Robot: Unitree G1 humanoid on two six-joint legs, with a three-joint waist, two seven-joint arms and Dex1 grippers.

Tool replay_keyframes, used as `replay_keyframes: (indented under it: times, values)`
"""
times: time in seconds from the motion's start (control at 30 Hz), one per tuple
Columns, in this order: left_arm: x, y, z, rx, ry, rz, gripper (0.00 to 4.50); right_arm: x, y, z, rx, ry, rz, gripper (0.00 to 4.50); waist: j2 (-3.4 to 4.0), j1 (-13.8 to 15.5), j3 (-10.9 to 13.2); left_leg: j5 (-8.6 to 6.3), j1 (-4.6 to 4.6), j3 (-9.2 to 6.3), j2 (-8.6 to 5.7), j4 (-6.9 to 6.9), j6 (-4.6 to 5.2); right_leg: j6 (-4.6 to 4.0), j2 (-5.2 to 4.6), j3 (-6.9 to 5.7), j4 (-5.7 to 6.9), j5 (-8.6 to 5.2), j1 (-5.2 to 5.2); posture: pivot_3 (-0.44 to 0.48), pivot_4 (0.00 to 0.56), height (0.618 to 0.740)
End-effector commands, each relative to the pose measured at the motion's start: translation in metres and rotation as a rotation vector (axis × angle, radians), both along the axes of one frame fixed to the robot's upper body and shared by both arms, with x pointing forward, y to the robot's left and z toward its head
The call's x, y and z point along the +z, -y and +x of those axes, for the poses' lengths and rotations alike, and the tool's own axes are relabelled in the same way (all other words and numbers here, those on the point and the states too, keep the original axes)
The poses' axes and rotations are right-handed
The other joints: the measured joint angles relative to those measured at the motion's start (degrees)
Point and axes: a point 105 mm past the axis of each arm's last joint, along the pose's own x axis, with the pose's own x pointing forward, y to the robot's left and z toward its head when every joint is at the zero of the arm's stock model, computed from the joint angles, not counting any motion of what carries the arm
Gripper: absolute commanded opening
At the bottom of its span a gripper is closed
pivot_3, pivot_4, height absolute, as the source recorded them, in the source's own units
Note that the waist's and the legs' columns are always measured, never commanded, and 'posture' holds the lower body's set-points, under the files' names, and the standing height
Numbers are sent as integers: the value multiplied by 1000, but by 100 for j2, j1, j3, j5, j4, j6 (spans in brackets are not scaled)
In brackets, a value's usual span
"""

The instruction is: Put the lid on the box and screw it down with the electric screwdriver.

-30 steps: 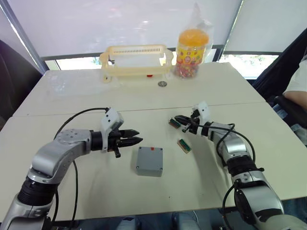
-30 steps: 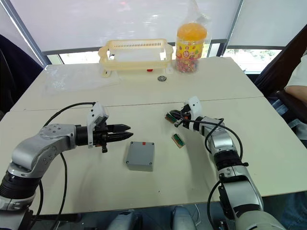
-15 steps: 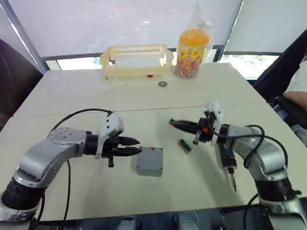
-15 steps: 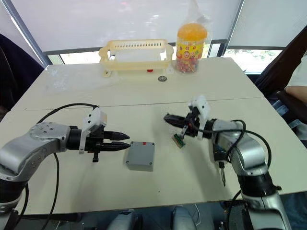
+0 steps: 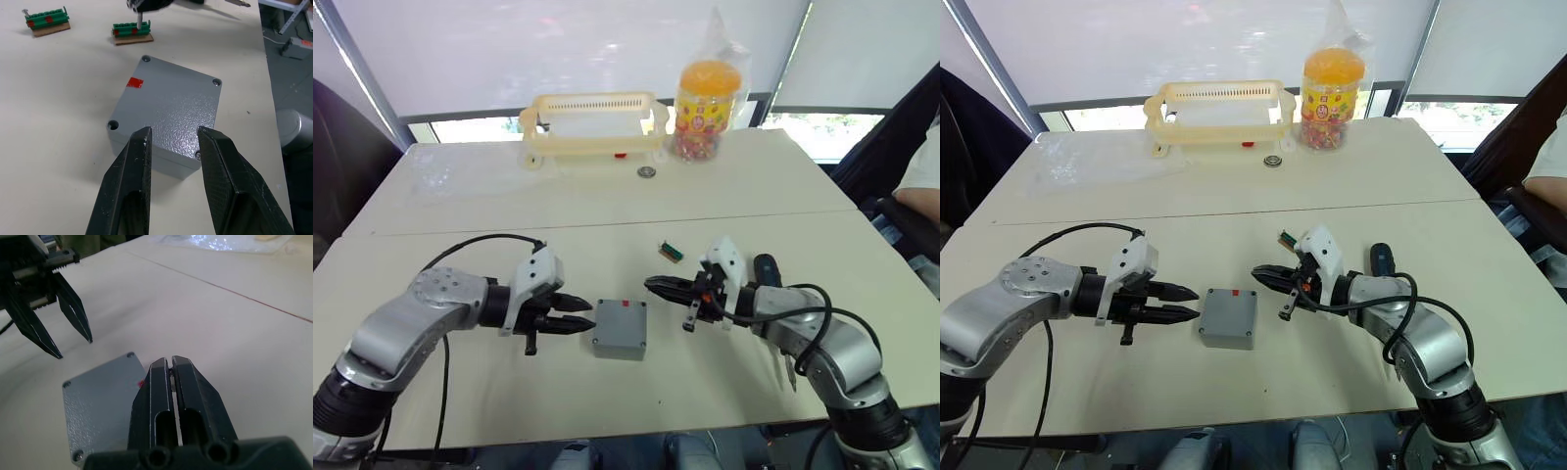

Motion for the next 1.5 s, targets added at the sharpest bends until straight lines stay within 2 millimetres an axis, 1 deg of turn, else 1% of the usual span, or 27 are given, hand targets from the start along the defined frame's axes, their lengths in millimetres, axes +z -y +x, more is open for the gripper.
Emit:
replay_keyframes:
  times: [0.03,0.5,0.7,1.03,1.07,1.1,1.13,1.2,1.23,1.27,1.3,1.33,1.37,1.43,1.5]
  values:
    - [6,1,0,2,36,-4,1447,3,-2,-2,17,34,-2,37,0,0,0,0,0,0,0,0,0,0,0,0,0,0,0,0,150,740]
    - [5,1,2,16,39,-9,1447,-8,-11,-2,40,1,-1,37,0,1,0,0,0,-1,0,0,0,0,0,0,0,0,0,0,150,740]
    - [5,1,3,19,42,-12,1447,-16,-10,-2,40,-8,-27,37,0,0,0,0,0,-1,-1,0,0,0,0,0,0,0,0,0,150,740]
    - [6,4,3,19,44,-21,1447,-24,-8,2,29,-7,-50,37,0,2,0,0,0,-1,-1,0,0,0,0,0,1,0,0,0,150,740]
    - [6,4,3,18,44,-22,1447,-22,-8,4,23,6,-47,439,0,1,0,0,0,-1,-1,0,0,0,0,0,0,0,0,0,150,740]
    - [6,4,3,17,44,-22,1447,-20,-8,5,19,12,-39,593,0,1,0,0,0,-1,-1,0,0,0,0,0,0,0,0,0,150,740]
    - [6,5,3,15,44,-23,1447,-16,-8,5,22,15,-30,899,0,0,0,0,0,-1,-1,0,0,0,0,0,0,0,0,0,150,740]
    - [6,6,3,11,44,-24,1447,-9,-7,7,20,32,-14,1920,0,-1,0,0,0,-1,-1,0,0,0,0,0,1,0,0,0,150,740]
    - [6,6,3,8,43,-25,1447,-2,-6,6,22,43,-5,2357,0,0,0,0,0,-2,0,0,0,0,0,0,1,0,0,0,150,740]
    - [6,7,3,3,41,-26,1447,4,-4,5,27,55,0,2914,0,0,0,0,0,-2,0,0,0,0,0,0,1,0,0,0,150,740]
    - [7,7,2,-8,36,-31,1447,16,-2,4,21,61,30,3479,0,2,0,0,0,-1,-1,0,0,0,0,0,0,0,0,0,150,740]
    - [8,8,1,-17,32,-34,1447,24,0,2,19,62,51,3479,0,3,0,0,0,-2,0,0,0,0,0,0,1,0,0,0,150,740]
    - [12,8,2,-26,32,-46,1447,41,6,3,1,63,91,3479,-1,2,0,0,0,-2,0,0,0,0,0,0,1,0,0,0,150,740]
    - [20,11,4,-44,36,-70,1447,69,21,3,-38,39,155,3479,1,12,2,0,-1,-3,0,0,0,0,0,-1,1,0,0,0,150,740]
    - [27,16,3,-82,50,-78,1447,83,39,3,-95,-30,161,3479,1,26,2,1,-2,-6,0,4,0,0,-2,-1,1,1,1,0,150,740]
